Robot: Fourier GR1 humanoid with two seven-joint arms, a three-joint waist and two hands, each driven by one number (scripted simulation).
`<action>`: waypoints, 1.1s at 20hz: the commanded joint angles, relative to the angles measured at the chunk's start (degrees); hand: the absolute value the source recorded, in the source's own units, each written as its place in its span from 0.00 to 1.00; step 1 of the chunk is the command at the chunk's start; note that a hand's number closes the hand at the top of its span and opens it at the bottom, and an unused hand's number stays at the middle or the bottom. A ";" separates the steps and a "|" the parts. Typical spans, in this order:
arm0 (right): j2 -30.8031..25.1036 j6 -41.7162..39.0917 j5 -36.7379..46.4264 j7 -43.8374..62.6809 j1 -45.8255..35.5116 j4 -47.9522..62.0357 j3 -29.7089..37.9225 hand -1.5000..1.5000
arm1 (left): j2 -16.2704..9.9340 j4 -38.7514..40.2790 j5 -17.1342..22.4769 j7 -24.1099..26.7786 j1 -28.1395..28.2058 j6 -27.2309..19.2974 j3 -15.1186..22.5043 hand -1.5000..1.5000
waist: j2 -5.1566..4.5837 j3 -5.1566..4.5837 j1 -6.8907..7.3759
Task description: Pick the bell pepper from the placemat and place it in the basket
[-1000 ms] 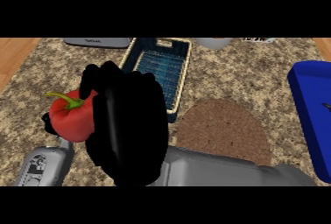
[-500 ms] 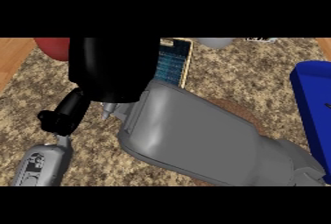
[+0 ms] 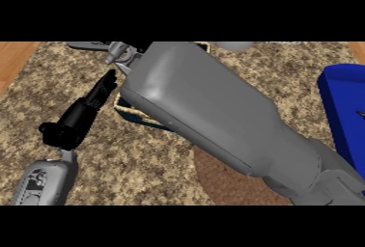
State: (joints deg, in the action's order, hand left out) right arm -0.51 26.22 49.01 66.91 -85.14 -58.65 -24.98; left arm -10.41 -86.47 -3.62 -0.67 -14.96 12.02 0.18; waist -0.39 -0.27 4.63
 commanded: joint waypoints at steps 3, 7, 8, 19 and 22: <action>0.49 8.20 -4.48 6.33 0.92 7.48 -0.93 1.00 | -1.02 -1.62 0.42 1.27 3.03 1.24 -0.32 0.50 | -0.03 0.10 -0.50; 0.49 12.87 -4.06 3.29 2.95 10.38 -2.79 1.00 | -0.99 0.12 0.01 3.03 2.05 0.53 -1.29 0.50 | -0.08 0.13 -1.88; 0.49 13.24 -3.97 1.32 2.47 11.73 -1.22 1.00 | 1.43 -1.96 -1.17 -1.23 1.30 -2.10 0.30 0.50 | 0.03 0.19 -2.16; 0.49 28.17 -1.00 -0.87 5.45 17.57 -1.80 0.00 | -1.20 -3.53 1.42 -0.05 3.74 1.02 -2.23 0.50 | 0.10 0.20 -1.81; 0.50 26.54 -1.54 -2.03 4.26 17.87 -2.56 0.00 | 0.92 -3.66 -0.68 -0.40 4.58 -0.35 0.24 0.50 | 0.21 0.21 -2.70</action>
State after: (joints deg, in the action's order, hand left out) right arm -0.32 48.42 48.03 60.12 -80.02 -40.74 -27.34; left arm -10.54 -89.62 -3.43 -0.89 -11.61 12.09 -0.83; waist -0.33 -0.06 2.38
